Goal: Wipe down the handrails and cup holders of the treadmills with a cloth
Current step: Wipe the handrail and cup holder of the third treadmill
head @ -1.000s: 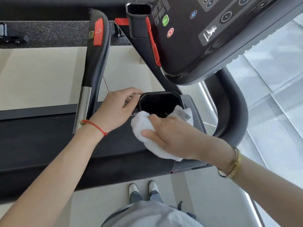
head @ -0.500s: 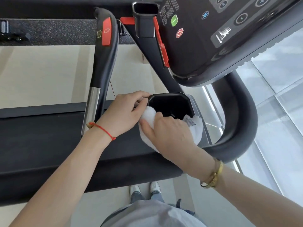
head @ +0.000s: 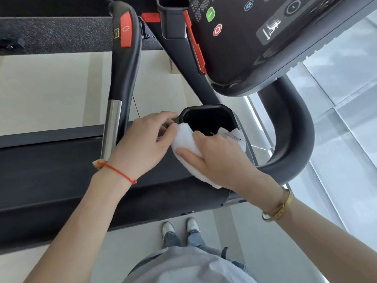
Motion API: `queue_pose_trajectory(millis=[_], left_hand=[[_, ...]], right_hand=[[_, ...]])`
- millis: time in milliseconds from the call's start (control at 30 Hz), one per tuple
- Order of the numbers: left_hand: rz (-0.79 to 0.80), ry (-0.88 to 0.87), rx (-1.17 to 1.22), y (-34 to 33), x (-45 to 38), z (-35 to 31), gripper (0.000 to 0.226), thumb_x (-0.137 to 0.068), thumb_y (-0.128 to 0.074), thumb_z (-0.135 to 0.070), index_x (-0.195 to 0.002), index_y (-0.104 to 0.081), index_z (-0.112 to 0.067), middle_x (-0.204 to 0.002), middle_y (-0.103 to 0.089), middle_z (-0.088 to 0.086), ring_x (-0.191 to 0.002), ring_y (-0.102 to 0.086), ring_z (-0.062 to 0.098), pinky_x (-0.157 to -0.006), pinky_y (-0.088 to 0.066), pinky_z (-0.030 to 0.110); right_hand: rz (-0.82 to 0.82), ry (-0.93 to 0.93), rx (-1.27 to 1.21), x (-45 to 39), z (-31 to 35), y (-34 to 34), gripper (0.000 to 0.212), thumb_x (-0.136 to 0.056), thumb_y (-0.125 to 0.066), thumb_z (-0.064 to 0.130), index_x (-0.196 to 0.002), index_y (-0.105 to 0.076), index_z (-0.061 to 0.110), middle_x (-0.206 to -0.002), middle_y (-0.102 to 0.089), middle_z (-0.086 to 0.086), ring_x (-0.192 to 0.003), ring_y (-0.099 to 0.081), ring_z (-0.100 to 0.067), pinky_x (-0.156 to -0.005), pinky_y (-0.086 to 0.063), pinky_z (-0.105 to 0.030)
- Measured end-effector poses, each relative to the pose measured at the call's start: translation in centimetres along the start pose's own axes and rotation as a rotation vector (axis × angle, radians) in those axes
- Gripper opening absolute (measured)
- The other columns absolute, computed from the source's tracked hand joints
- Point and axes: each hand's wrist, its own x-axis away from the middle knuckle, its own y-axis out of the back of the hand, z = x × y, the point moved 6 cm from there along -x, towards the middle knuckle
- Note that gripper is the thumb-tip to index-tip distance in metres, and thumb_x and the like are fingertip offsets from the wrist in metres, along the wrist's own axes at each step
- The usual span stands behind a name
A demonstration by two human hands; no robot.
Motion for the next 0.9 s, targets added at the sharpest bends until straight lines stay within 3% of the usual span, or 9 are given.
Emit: queue_pose_trajectory(millis=[167,267,433,467,533,600,667,767,900], left_hand=[[0.003,-0.028,-0.038,-0.1,2.4,-0.4,0.035,-0.099,-0.046,-0.033,-0.13,-0.061,-0.027,-0.112,-0.065,-0.013,-0.096,-0.06,0.003,-0.087,-0.048,0.021],[0.005,-0.041,-0.029,-0.1,3.8,-0.5,0.035,-0.098,-0.044,-0.034,-0.129,-0.061,-0.026,-0.117,-0.067,-0.011,-0.102,-0.062,0.006,-0.092,-0.052,0.031],[0.005,-0.059,-0.077,0.0,6.3,-0.5,0.038,-0.098,-0.043,-0.035,-0.13,-0.06,-0.025,-0.117,-0.065,-0.013,-0.103,-0.061,0.005,-0.091,-0.051,0.033],[0.003,-0.062,-0.087,0.1,6.8,-0.5,0.038,-0.098,-0.043,-0.035,-0.131,-0.06,-0.025,-0.117,-0.066,-0.013,-0.104,-0.061,0.006,-0.091,-0.051,0.033],[-0.003,-0.072,-0.102,0.3,7.8,-0.5,0.037,-0.099,-0.044,-0.034,-0.13,-0.061,-0.025,-0.118,-0.066,-0.012,-0.108,-0.062,0.007,-0.093,-0.052,0.035],[-0.024,-0.082,-0.122,0.5,8.7,-0.4,0.034,-0.099,-0.046,-0.031,-0.128,-0.062,-0.023,-0.12,-0.066,-0.012,-0.111,-0.062,0.008,-0.094,-0.052,0.035],[-0.068,-0.091,-0.151,0.8,9.6,-0.4,0.031,-0.099,-0.049,-0.026,-0.125,-0.065,-0.021,-0.117,-0.067,-0.01,-0.107,-0.064,0.011,-0.092,-0.053,0.034],[-0.154,-0.094,-0.186,1.3,11.1,-0.3,0.027,-0.097,-0.053,-0.02,-0.12,-0.068,-0.017,-0.112,-0.07,-0.006,-0.099,-0.066,0.014,-0.088,-0.055,0.034],[-0.242,-0.077,-0.225,1.6,12.9,-0.2,0.023,-0.096,-0.056,-0.017,-0.115,-0.069,-0.015,-0.103,-0.071,-0.004,-0.09,-0.065,0.015,-0.083,-0.054,0.036]], right_hand=[[0.031,0.145,-0.046,1.0,-1.1,0.4,0.046,-0.091,-0.041,0.063,-0.082,-0.04,0.018,-0.056,-0.035,0.011,-0.057,-0.042,-0.018,-0.058,-0.026,-0.031],[0.036,0.194,-0.093,1.5,-1.7,0.6,0.05,-0.091,-0.034,0.063,-0.091,-0.05,0.015,-0.065,-0.046,0.009,-0.062,-0.045,-0.017,-0.06,-0.024,-0.029],[0.007,0.268,-0.237,2.6,-2.2,1.3,0.052,-0.099,-0.035,0.053,-0.109,-0.062,0.01,-0.073,-0.055,0.008,-0.064,-0.047,-0.011,-0.059,-0.028,-0.025],[-0.012,0.299,-0.274,3.0,-2.2,1.4,0.051,-0.099,-0.035,0.051,-0.113,-0.063,0.01,-0.08,-0.059,0.007,-0.07,-0.05,-0.009,-0.063,-0.034,-0.023],[-0.045,0.354,-0.317,4.0,-2.3,1.6,0.055,-0.099,-0.035,0.048,-0.13,-0.057,0.008,-0.112,-0.067,-0.002,-0.102,-0.057,-0.009,-0.09,-0.041,-0.019],[-0.073,0.405,-0.28,5.4,-2.1,1.7,0.058,-0.099,-0.034,0.047,-0.141,-0.048,0.009,-0.139,-0.054,-0.005,-0.132,-0.04,-0.006,-0.111,-0.025,-0.013],[-0.104,0.482,-0.187,6.8,-1.1,1.4,0.057,-0.1,-0.034,0.046,-0.141,-0.048,0.01,-0.144,-0.048,-0.003,-0.139,-0.031,-0.006,-0.117,-0.02,-0.017],[-0.111,0.533,-0.105,8.4,0.4,0.6,0.061,-0.1,-0.03,0.051,-0.14,-0.05,0.011,-0.146,-0.048,0.0,-0.14,-0.038,-0.016,-0.116,-0.033,-0.036],[-0.153,0.484,0.027,8.9,2.0,-0.1,0.063,-0.099,-0.029,0.056,-0.14,-0.05,0.013,-0.142,-0.052,-0.002,-0.132,-0.048,-0.02,-0.107,-0.041,-0.035]])
